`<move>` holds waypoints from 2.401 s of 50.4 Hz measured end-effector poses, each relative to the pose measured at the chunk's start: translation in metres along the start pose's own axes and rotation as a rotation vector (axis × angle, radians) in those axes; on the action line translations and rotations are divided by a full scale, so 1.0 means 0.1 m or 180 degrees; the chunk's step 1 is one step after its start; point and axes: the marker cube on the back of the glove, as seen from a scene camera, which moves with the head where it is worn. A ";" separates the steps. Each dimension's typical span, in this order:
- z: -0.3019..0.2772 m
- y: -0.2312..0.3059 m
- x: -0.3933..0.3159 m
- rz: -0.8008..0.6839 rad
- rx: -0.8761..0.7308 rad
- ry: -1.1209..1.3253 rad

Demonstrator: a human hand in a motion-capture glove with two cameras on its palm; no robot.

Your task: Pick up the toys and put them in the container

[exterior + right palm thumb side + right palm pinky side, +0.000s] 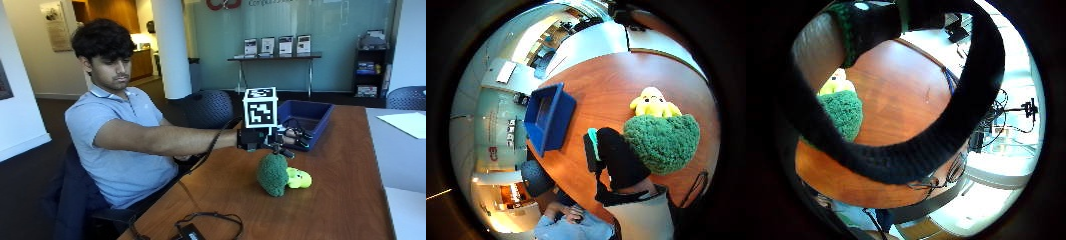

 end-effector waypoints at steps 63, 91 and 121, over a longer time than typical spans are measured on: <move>-0.45 -0.44 -1.40 -0.0486 0.0456 -0.0315; -0.62 -0.55 -3.92 -0.1480 0.0139 -0.0354; -0.53 -0.54 -3.51 -0.1049 -0.0678 0.0078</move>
